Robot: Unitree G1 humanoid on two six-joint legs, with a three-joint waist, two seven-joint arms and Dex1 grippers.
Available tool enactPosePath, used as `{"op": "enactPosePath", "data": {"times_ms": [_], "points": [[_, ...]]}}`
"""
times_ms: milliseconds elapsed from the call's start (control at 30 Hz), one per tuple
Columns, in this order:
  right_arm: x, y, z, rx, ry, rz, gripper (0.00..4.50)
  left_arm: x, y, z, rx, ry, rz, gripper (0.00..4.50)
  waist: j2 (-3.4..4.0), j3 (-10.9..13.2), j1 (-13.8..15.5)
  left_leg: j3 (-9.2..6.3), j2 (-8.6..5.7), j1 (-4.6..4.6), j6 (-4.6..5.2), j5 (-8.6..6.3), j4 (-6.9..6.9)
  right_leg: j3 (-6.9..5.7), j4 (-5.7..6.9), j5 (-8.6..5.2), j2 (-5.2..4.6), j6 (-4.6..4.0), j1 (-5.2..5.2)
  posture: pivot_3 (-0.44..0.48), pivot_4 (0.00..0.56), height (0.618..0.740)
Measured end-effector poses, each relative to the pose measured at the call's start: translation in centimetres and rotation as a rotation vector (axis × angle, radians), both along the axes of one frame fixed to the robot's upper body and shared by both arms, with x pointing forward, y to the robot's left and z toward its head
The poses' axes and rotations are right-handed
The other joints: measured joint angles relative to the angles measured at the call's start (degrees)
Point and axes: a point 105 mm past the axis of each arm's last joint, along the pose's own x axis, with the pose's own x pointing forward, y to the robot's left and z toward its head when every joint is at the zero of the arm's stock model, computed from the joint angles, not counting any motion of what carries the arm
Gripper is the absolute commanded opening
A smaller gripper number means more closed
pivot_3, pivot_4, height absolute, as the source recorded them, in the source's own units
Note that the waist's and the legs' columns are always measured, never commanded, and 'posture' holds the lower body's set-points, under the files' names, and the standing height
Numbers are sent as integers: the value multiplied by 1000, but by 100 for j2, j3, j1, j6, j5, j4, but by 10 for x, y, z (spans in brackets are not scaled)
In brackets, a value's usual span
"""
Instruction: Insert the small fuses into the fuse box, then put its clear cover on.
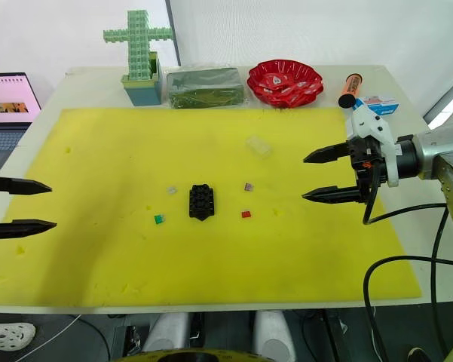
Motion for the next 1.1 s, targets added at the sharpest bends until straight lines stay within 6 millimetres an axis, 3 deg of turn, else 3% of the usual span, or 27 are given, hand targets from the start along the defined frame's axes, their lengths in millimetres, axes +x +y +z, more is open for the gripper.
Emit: {"op": "enactPosePath", "data": {"times_ms": [833,1100], "points": [[2,1,0,2,1,-26,4500,7,-3,-1,-25,-17,4,4488,0,0,-1,0,0,-1,0,0,0,0,1,2,0,3,-1,0,150,740],[4,18,-2,53,-10,-21,4500,9,-12,-11,-148,41,39,4488,0,0,0,-2,0,-1,0,0,1,0,3,3,1,6,0,0,150,740]]}}
